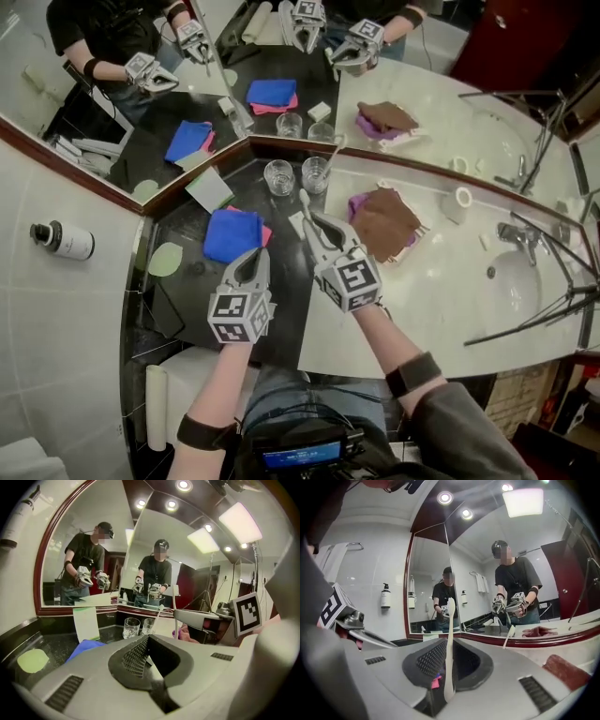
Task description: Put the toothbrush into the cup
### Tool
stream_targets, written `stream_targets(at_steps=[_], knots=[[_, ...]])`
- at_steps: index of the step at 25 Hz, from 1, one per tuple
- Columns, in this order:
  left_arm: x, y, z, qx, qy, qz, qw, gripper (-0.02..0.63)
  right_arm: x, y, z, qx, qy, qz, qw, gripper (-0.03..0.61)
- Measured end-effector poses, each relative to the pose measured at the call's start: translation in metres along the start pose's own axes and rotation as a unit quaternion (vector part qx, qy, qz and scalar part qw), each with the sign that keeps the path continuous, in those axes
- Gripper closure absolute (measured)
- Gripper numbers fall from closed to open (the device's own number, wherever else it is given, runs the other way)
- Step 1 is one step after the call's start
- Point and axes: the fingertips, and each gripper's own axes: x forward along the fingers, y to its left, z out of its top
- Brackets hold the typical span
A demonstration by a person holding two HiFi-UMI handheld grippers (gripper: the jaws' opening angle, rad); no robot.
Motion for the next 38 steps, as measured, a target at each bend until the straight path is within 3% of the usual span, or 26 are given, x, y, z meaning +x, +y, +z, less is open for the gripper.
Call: stream_targets(at_steps=[11, 19, 26, 38], knots=[[0.093, 0.047, 0.021, 0.012, -0.030, 0.001, 0.9995, 0.612, 0.117, -0.045, 0.016, -0.005, -0.060, -0.001, 0.998, 0.517], [0.124, 0.082, 0.030, 0.004, -0.042, 0.016, 0.9990, 0.612, 0.170, -0.058, 0.027, -0.002, -0.081, -0.009, 0.997, 0.517], [0.129, 0.100, 0.023, -0.011, -0.040, 0.023, 0.9989, 0.612, 0.193, -0.053, 0.000, -0.016, -0.044, -0.007, 0.999, 0.517], [0.115, 0.115, 0.009, -0.036, -0.033, 0.028, 0.9984, 0.612, 0.199, -0.054, -0.056, -0.061, 0.071, -0.045, 0.995, 0.512]])
